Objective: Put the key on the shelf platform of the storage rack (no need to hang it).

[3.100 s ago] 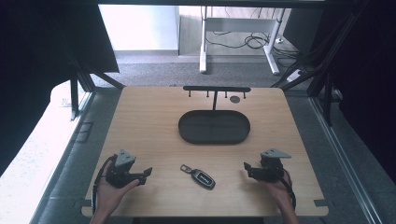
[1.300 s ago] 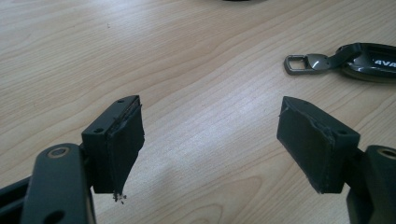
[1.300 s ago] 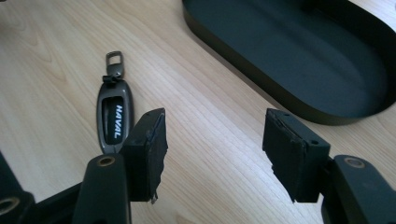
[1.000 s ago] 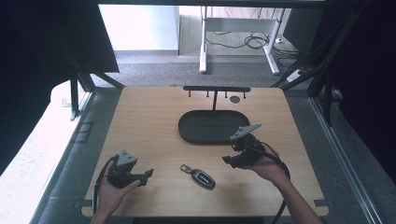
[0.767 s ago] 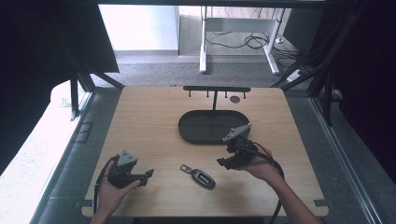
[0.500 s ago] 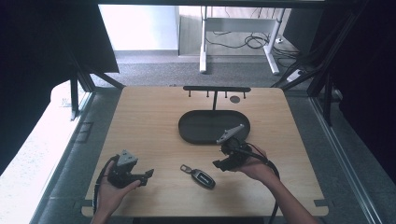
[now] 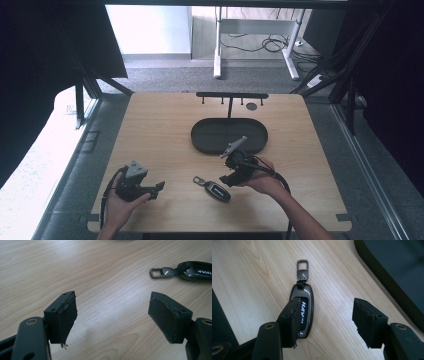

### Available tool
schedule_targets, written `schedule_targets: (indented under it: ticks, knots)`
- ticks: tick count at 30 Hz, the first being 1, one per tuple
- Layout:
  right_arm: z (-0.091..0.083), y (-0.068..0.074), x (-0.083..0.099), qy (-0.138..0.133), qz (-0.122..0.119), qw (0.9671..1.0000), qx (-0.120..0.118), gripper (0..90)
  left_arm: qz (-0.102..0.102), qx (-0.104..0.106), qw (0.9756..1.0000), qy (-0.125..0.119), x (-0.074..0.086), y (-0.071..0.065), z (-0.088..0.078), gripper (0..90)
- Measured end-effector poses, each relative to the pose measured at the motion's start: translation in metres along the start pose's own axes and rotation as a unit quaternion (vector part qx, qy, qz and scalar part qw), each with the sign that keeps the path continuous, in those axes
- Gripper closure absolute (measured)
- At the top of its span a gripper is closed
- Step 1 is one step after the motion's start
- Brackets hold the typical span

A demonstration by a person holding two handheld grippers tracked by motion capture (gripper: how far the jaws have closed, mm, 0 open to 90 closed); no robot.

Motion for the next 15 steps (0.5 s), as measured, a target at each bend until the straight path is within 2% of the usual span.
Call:
schedule_targets:
  ticks: [15]
  knots:
    - [0.021,0.015,-0.008,0.024,-0.024,0.9994,-0.009,41.1,-0.001,0.002,1.0,-0.002,-0.001,0.001,-0.002,23.4]
Point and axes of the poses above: each handheld gripper's, and its own axes: z roughly forward along the jaws, x roughly out of its underside, y roughly to its left, the point moved 6 cm from there along z, roughly forward along the jaws, and after that the axes turned 2 degrees about -z, right-handed, at the moved point
